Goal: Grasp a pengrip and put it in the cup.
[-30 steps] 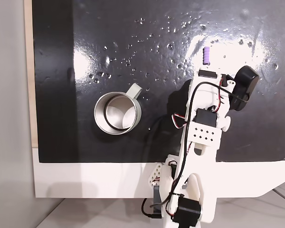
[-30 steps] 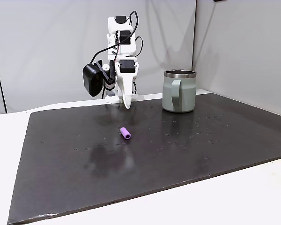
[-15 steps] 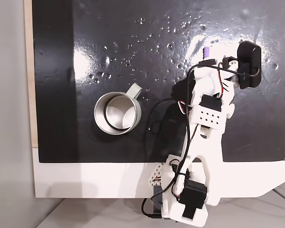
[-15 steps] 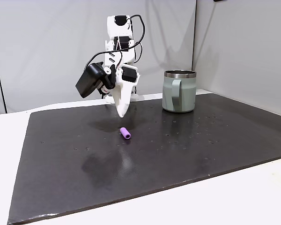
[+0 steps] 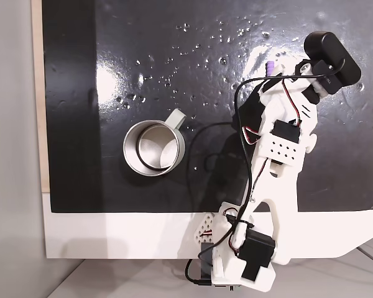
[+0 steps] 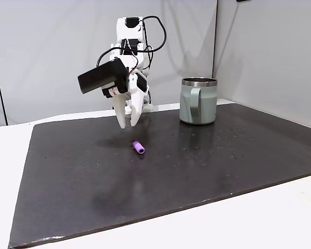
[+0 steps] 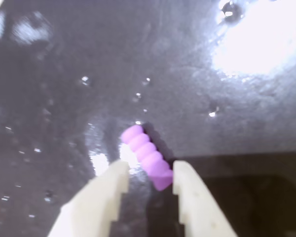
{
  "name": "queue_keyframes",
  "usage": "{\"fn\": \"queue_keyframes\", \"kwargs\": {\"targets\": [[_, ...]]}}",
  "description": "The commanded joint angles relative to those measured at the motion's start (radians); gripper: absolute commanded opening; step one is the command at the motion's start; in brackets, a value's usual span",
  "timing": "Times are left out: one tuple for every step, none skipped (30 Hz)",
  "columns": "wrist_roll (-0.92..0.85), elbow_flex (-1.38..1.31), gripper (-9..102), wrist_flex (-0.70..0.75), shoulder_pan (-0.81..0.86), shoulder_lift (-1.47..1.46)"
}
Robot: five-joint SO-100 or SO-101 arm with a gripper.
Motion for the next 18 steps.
{"fn": "queue_keyframes", "kwargs": {"targets": [[-0.087,-0.084,17,-0.032,-0.014,-0.015],[-0.106,-0.092,17,-0.032,-0.020,-0.026],[-0.123,-0.097,17,-0.032,-0.026,-0.035],[-0.140,-0.101,18,-0.032,-0.032,-0.044],[-0.158,-0.106,19,-0.032,-0.040,-0.054],[-0.176,-0.109,19,-0.032,-0.048,-0.061],[-0.196,-0.112,19,-0.032,-0.055,-0.069],[-0.207,-0.117,19,-0.032,-0.061,-0.078],[-0.219,-0.121,19,-0.032,-0.069,-0.087],[-0.232,-0.124,20,-0.032,-0.075,-0.098],[-0.249,-0.126,20,-0.032,-0.080,-0.109],[-0.265,-0.126,20,-0.032,-0.084,-0.120],[-0.288,-0.123,21,-0.031,-0.087,-0.127],[-0.308,-0.118,21,-0.029,-0.089,-0.135],[-0.324,-0.117,21,-0.029,-0.089,-0.146],[-0.339,-0.117,21,-0.028,-0.089,-0.156],[-0.354,-0.118,22,-0.025,-0.084,-0.167],[-0.370,-0.124,22,-0.015,-0.078,-0.179]]}}
